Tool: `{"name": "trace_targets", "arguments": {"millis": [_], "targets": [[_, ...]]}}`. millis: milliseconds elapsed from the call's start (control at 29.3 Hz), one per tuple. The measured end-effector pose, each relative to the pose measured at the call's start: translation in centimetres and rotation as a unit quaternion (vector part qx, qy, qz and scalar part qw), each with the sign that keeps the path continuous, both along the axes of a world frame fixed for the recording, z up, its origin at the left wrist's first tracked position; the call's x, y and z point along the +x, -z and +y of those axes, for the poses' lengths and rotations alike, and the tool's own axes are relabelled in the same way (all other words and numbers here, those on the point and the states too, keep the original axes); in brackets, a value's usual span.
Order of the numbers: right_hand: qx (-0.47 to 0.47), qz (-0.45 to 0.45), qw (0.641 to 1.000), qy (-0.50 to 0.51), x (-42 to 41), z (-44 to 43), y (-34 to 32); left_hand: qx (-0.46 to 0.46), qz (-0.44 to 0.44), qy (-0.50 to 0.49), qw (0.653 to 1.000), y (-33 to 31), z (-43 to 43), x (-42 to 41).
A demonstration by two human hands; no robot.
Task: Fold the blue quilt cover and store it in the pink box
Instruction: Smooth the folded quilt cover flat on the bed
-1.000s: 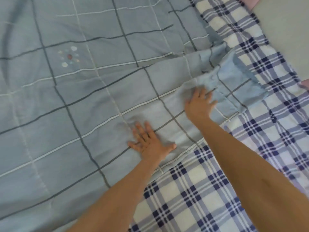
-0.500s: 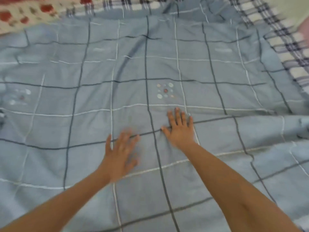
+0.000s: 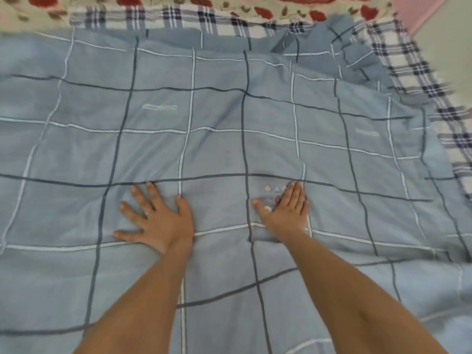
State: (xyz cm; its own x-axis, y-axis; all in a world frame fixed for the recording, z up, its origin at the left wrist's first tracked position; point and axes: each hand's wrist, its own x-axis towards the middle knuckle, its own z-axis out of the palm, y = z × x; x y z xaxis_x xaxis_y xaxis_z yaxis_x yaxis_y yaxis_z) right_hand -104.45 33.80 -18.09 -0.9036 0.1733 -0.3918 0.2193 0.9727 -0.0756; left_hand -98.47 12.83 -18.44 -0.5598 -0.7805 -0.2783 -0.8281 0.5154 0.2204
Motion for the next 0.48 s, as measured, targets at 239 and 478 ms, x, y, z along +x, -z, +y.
{"name": "trace_targets", "arguments": {"millis": [239, 478], "targets": [[0.003, 0.094, 0.993, 0.066, -5.4, -1.6, 1.7, -0.024, 0.02, 0.009, 0.999, 1.4, -0.4, -1.2], [-0.045, 0.347, 0.937, -0.015, -5.6, -2.1, 3.8, -0.036, 0.014, 0.013, 0.999, 1.3, -0.4, -1.6]]}}
